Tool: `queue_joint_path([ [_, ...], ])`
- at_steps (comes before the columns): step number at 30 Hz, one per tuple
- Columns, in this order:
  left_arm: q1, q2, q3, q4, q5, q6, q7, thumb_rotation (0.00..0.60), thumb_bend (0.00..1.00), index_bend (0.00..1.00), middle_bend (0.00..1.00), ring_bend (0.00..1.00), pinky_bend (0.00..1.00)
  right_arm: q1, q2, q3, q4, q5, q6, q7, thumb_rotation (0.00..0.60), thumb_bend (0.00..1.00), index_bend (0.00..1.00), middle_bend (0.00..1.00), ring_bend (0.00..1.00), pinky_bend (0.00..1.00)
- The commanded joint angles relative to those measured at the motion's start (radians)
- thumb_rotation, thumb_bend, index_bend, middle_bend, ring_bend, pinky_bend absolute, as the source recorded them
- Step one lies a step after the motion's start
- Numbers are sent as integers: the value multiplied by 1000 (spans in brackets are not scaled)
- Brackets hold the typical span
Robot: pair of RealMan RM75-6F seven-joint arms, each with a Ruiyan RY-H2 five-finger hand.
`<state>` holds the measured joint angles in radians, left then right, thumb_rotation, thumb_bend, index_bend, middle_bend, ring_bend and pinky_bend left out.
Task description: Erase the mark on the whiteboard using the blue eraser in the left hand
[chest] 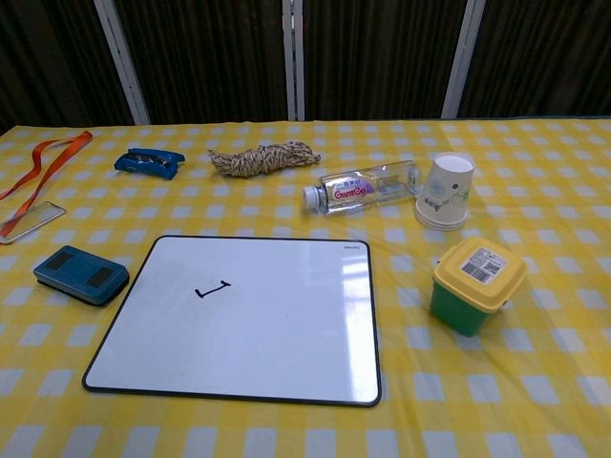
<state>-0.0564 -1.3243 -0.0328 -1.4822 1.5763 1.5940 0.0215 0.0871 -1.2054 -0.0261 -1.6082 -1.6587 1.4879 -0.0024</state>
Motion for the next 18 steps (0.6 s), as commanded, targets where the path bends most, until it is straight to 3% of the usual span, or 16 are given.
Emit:
queue_joint_path([
  [1, -1, 1, 1, -1, -3, -6, 6, 600, 0, 0, 0, 0, 0, 0, -1, 0, 1, 1, -1, 1, 600, 71, 11, 0, 0, 0],
  [18, -8, 5, 1, -4, -10, -24, 15, 600, 0, 0, 0, 0, 0, -7, -7, 37, 15, 39, 29, 18, 600, 72, 11, 0, 0, 0],
])
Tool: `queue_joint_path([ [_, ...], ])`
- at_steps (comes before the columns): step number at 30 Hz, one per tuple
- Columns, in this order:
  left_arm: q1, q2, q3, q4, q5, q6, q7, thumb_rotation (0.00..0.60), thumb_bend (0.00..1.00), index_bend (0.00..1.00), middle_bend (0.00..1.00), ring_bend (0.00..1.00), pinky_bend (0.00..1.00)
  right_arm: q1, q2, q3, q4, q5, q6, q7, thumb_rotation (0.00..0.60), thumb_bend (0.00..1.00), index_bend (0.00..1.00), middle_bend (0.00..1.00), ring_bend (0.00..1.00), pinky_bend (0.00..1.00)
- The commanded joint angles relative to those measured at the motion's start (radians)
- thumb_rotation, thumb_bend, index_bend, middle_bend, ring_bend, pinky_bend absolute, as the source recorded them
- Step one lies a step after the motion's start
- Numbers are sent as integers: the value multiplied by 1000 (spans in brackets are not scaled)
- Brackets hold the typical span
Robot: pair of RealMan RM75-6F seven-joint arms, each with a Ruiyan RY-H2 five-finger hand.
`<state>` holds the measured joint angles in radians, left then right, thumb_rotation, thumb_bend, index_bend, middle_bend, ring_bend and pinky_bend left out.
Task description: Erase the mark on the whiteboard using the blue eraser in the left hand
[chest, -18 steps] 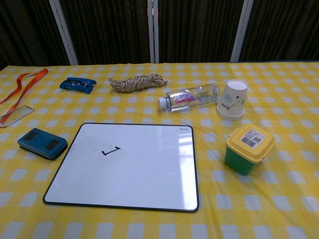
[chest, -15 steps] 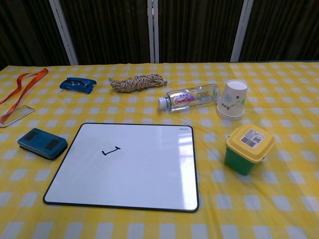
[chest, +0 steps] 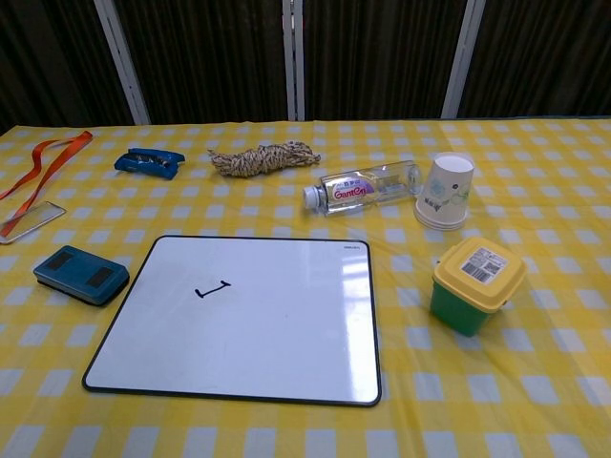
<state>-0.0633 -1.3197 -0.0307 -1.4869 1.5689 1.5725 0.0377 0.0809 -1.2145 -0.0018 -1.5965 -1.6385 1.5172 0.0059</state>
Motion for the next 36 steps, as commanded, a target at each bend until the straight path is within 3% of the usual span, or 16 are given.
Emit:
queue_joint_path([
  [1, -1, 0, -1, 1, -4, -5, -1, 600, 0, 0, 0, 0, 0, 0, 3, 20, 6, 30, 0, 15, 600, 72, 11, 0, 0, 0],
  [8, -6, -2, 3, 5, -6, -18, 12, 600, 17, 0, 0, 0, 0, -4, 26, 66, 4, 103, 7, 86, 600, 71, 11, 0, 0, 0],
  [13, -23, 9, 5, 1, -14, -58, 35, 600, 136, 0, 0, 0, 10, -7, 34, 57, -4, 85, 11, 93, 600, 72, 11, 0, 0, 0],
  [18, -69, 16, -11, 13, -25, -124, 54, 600, 142, 58, 0, 2, 79, -6, 32, 50, -9, 77, 6, 83, 600, 72, 11, 0, 0, 0],
  [26, -215, 8, -42, 52, -81, -368, 168, 600, 222, 181, 44, 107, 179, -6, 31, 47, -9, 75, 2, 82, 600, 71, 11, 0, 0, 0],
  [36, -362, -26, -67, 85, -178, -616, 263, 600, 229, 206, 70, 121, 183, -1, 34, 50, -3, 88, -15, 102, 600, 72, 11, 0, 0, 0],
])
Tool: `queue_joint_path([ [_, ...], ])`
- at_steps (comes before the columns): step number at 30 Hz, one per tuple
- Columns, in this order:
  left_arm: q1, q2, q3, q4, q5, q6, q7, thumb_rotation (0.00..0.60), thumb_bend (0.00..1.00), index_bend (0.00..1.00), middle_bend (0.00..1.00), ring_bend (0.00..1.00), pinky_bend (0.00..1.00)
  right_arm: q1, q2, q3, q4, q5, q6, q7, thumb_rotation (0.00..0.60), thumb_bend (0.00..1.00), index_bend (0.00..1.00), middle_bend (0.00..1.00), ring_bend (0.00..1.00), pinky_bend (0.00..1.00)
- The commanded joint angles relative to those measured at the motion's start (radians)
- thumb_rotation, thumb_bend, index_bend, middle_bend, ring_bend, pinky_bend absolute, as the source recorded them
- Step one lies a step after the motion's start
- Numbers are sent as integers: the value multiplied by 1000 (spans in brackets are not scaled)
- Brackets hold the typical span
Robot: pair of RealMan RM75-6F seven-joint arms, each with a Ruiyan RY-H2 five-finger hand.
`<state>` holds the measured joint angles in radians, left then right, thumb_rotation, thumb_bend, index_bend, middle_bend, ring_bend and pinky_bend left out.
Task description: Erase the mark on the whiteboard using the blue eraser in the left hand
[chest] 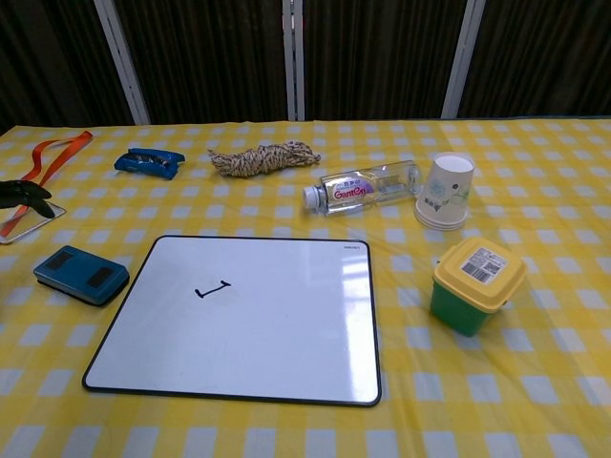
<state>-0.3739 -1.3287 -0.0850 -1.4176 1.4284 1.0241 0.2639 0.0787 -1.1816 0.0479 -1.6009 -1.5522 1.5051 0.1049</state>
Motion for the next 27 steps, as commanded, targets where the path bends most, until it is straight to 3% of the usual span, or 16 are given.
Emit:
queue_joint_path([
  [1, -61, -19, -12, 17, -41, -81, 45, 600, 231, 219, 80, 130, 187, 1, 1, 1, 2, 3, -4, 4, 600, 72, 11, 0, 0, 0],
  [7, -108, -44, -15, 18, -58, -130, 76, 600, 242, 269, 120, 158, 205, 3, 2, 2, 4, 7, -9, 12, 600, 72, 11, 0, 0, 0],
  [19, -156, -92, -4, 22, -133, -178, 167, 600, 255, 272, 122, 160, 204, 3, 2, 2, 4, 8, -11, 13, 600, 71, 11, 0, 0, 0],
  [27, -175, -114, 5, 13, -168, -183, 199, 600, 316, 314, 150, 181, 216, 3, 2, 2, 5, 7, -11, 12, 600, 72, 11, 0, 0, 0],
])
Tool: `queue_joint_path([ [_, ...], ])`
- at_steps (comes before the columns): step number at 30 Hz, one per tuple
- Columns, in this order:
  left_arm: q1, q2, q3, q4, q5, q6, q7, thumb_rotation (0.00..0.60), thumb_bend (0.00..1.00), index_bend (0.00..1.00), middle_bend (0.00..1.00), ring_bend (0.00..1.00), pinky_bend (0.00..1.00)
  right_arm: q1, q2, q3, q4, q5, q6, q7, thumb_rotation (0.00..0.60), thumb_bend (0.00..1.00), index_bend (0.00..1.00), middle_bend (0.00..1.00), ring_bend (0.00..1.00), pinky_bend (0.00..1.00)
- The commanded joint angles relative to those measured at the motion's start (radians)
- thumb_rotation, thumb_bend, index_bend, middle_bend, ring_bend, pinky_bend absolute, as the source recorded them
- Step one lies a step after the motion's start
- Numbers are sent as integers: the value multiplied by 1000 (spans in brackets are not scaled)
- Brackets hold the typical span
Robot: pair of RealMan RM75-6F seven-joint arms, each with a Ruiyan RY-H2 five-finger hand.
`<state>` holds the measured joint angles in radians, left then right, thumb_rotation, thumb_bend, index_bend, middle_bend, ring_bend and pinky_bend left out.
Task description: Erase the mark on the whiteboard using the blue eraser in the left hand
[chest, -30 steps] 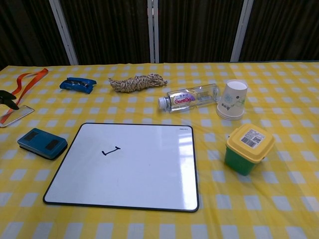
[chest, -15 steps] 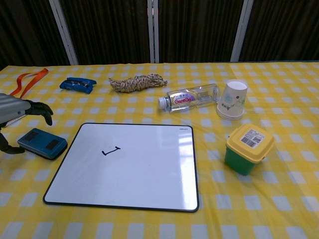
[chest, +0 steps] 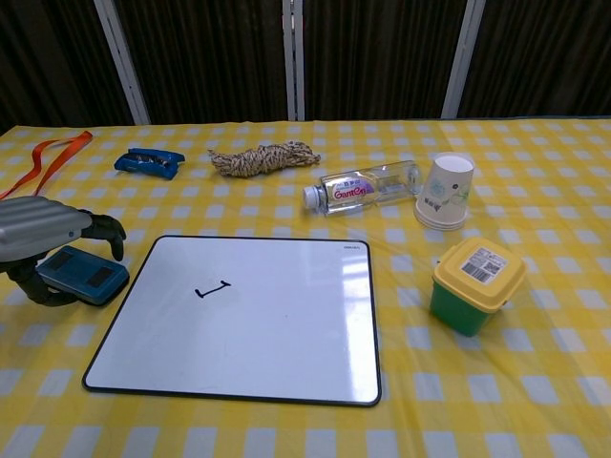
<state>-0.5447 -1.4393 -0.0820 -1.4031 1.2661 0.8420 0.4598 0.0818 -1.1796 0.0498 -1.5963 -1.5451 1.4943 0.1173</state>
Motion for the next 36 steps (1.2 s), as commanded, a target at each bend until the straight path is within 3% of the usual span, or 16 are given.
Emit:
queue_joint_path([
  [1, -5, -5, 3, -3, -10, -1, 4, 600, 327, 340, 172, 200, 229, 0, 0, -1, 0, -1, -1, 0, 600, 72, 11, 0, 0, 0],
  [8, -4, -31, 6, 14, -20, 27, -18, 600, 541, 669, 473, 450, 429, -1, 0, -1, 0, -2, 1, 1, 600, 72, 11, 0, 0, 0],
  [11, 5, -52, 3, 37, -8, 66, -33, 600, 592, 751, 549, 513, 484, -1, 1, -1, -1, -3, 1, 0, 600, 71, 11, 0, 0, 0],
  [23, 29, -86, 1, 74, 172, 261, -240, 600, 616, 767, 567, 525, 494, 0, -5, -4, -1, -7, 1, -9, 600, 71, 11, 0, 0, 0],
  [27, 29, -147, -3, 115, 236, 347, -289, 600, 615, 767, 567, 525, 494, -1, -2, -2, -2, -5, 3, -4, 600, 71, 11, 0, 0, 0],
  [36, -19, -256, 5, 157, 285, 333, -307, 600, 614, 767, 567, 526, 494, -1, 2, -5, -7, -9, 1, 7, 600, 72, 11, 0, 0, 0],
])
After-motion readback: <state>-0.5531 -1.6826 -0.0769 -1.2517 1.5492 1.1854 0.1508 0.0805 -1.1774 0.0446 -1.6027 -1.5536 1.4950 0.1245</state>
